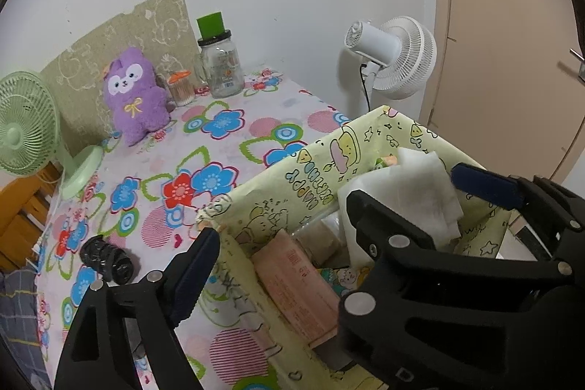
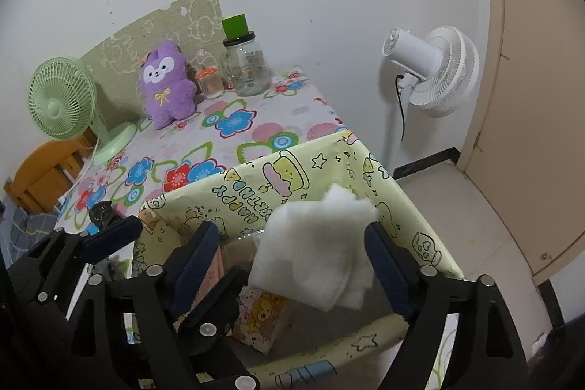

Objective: Organize soft objects
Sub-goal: 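Open the right tool inside the gift box while the left tool releases the pink packet, then withdraw both open tools from the gift box toward the grey sock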

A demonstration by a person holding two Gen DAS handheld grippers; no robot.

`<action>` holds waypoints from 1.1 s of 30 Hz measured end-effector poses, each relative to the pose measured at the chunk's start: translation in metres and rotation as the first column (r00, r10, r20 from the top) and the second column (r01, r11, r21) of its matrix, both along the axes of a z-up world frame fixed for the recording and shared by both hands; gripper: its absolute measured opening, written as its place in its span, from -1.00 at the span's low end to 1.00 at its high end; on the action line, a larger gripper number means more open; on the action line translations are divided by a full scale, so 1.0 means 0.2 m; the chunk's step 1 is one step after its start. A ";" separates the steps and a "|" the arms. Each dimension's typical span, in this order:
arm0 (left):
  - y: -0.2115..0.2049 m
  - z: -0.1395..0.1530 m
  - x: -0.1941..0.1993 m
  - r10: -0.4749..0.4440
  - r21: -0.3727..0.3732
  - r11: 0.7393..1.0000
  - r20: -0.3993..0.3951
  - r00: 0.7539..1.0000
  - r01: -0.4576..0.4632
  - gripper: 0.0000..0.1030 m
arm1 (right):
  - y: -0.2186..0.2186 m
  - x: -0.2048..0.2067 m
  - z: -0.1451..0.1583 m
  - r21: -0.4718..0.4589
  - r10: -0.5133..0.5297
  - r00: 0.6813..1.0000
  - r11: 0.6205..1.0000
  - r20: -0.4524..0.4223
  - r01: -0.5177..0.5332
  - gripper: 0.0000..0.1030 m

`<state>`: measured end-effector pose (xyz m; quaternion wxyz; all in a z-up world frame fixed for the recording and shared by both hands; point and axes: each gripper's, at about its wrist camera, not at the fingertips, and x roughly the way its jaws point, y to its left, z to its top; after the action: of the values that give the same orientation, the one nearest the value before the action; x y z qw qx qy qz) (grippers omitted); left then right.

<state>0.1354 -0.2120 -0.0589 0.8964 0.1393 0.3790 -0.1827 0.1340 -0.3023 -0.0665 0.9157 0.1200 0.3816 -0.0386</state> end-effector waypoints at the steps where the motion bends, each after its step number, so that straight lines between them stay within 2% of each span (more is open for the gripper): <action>1: 0.01 0.01 -0.01 -0.001 0.000 1.000 0.004 1.000 0.001 0.71 | 0.00 -0.01 0.01 -0.005 -0.002 1.000 1.000 0.004 0.002 0.71; 12: 0.12 0.06 -0.09 0.013 -0.016 1.000 0.031 0.999 -0.013 0.74 | 0.10 -0.09 0.08 -0.047 -0.020 0.998 0.999 0.058 0.023 0.89; 33: 0.35 0.17 -0.19 0.051 -0.049 0.998 0.091 0.995 -0.046 0.74 | 0.33 -0.17 0.24 -0.099 0.020 0.993 0.995 0.116 -0.009 0.90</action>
<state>0.0973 -0.1424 -0.0250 0.9202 0.1174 0.3359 -0.1630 0.1003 -0.2357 -0.0192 0.9414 0.0743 0.3260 -0.0435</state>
